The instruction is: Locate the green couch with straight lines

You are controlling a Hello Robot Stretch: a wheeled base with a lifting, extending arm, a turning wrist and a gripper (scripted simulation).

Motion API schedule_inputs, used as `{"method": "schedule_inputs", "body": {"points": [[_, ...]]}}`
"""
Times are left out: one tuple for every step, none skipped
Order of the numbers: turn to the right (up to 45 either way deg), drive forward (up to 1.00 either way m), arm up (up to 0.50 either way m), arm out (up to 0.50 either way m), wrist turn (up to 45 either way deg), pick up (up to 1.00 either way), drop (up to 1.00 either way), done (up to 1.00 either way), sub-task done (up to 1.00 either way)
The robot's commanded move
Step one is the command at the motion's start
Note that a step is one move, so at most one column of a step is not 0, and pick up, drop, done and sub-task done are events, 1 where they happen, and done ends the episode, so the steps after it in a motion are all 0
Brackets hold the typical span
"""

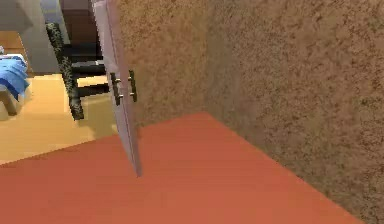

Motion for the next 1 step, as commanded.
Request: {"method": "schedule_inputs", "body": {"points": [[-45.0, 0.0, 0.0, 0.0, 0.0, 0.0, 0.0, 0.0, 0.0]]}}
